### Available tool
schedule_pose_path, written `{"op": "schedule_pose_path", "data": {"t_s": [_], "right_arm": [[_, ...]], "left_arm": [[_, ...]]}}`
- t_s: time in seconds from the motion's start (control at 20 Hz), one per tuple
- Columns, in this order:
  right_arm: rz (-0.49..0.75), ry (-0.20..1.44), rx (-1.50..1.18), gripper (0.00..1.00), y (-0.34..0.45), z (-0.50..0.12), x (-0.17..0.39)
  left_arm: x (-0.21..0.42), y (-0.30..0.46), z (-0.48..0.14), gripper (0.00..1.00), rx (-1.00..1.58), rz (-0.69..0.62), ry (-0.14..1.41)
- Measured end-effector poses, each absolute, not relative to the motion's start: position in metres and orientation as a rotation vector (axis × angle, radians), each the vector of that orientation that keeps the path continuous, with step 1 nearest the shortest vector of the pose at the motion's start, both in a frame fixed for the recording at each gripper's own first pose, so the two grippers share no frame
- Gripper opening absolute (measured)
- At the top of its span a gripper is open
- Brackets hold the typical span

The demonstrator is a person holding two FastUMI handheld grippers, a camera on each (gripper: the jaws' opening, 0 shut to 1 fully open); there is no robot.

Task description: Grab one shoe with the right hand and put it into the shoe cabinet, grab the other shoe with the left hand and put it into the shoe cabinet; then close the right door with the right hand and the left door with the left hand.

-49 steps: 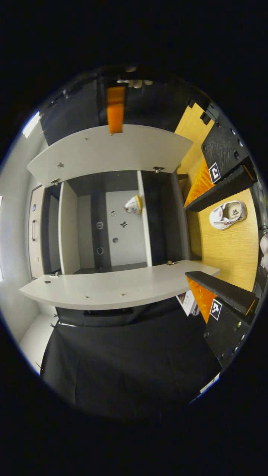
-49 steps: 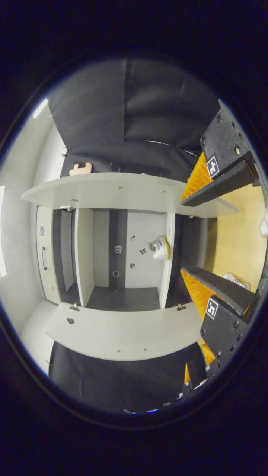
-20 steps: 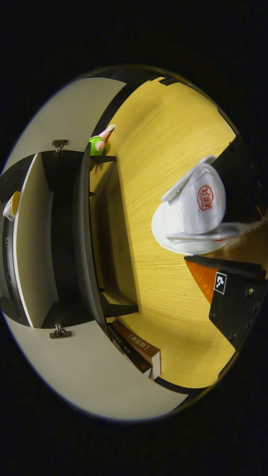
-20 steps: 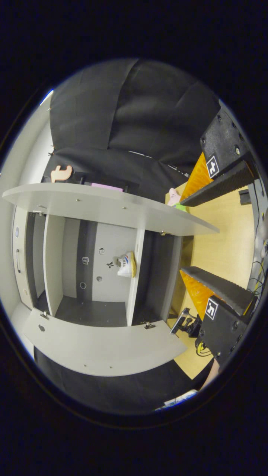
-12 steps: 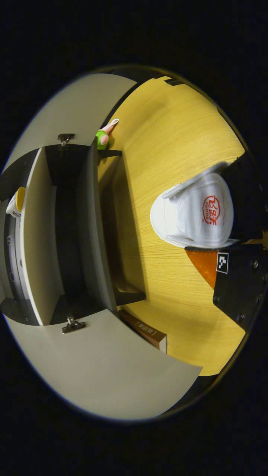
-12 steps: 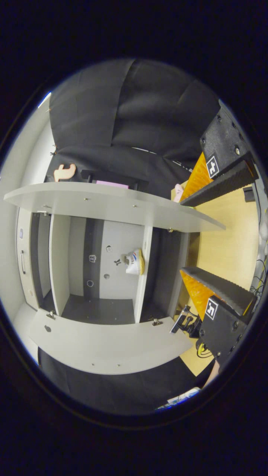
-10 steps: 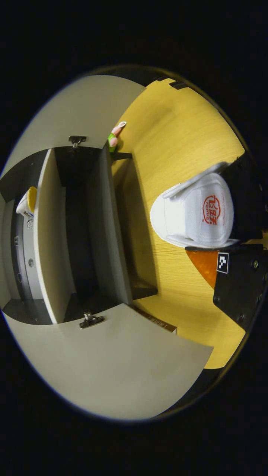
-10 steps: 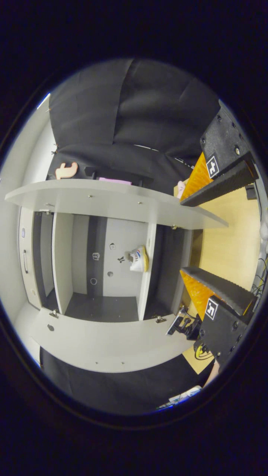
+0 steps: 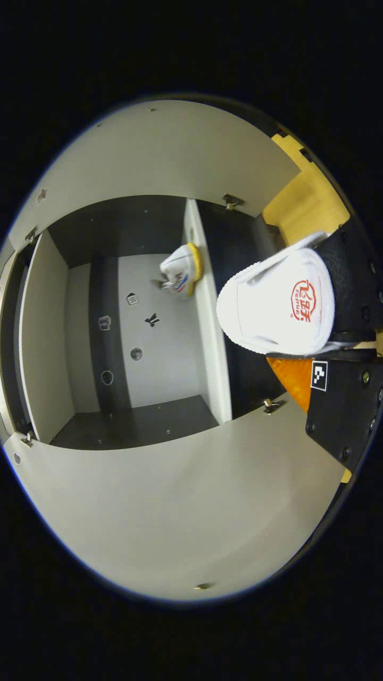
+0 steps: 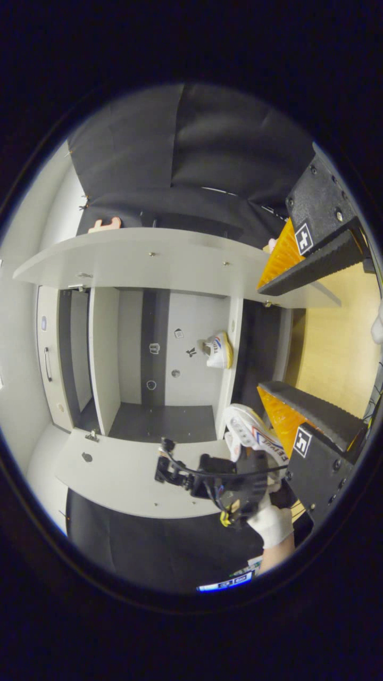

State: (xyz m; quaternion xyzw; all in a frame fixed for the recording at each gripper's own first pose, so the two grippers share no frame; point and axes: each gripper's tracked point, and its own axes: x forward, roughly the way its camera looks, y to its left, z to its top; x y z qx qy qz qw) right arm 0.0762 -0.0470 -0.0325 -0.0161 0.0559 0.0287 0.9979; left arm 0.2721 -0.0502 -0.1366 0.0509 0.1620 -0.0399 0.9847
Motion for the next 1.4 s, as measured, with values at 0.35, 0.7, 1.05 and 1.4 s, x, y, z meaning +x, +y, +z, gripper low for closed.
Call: {"op": "schedule_pose_path", "data": {"t_s": [0.35, 0.7, 1.05, 1.4], "right_arm": [[0.116, 0.121, -0.032, 1.0, -0.045, -0.033, 0.081], [0.108, 0.162, -0.051, 1.0, -0.06, -0.045, 0.084], [0.092, 0.218, -0.042, 1.0, -0.069, -0.056, 0.087], [0.118, 0.241, -0.036, 1.0, -0.064, -0.058, 0.09]], "left_arm": [[0.384, -0.06, -0.075, 0.14, 0.126, -0.016, 0.217], [0.479, -0.061, -0.092, 0.14, 0.134, 0.035, 0.251], [0.51, -0.054, -0.151, 0.14, 0.179, 0.041, 0.422], [0.509, -0.058, -0.181, 0.24, 0.167, -0.014, 0.598]]}}
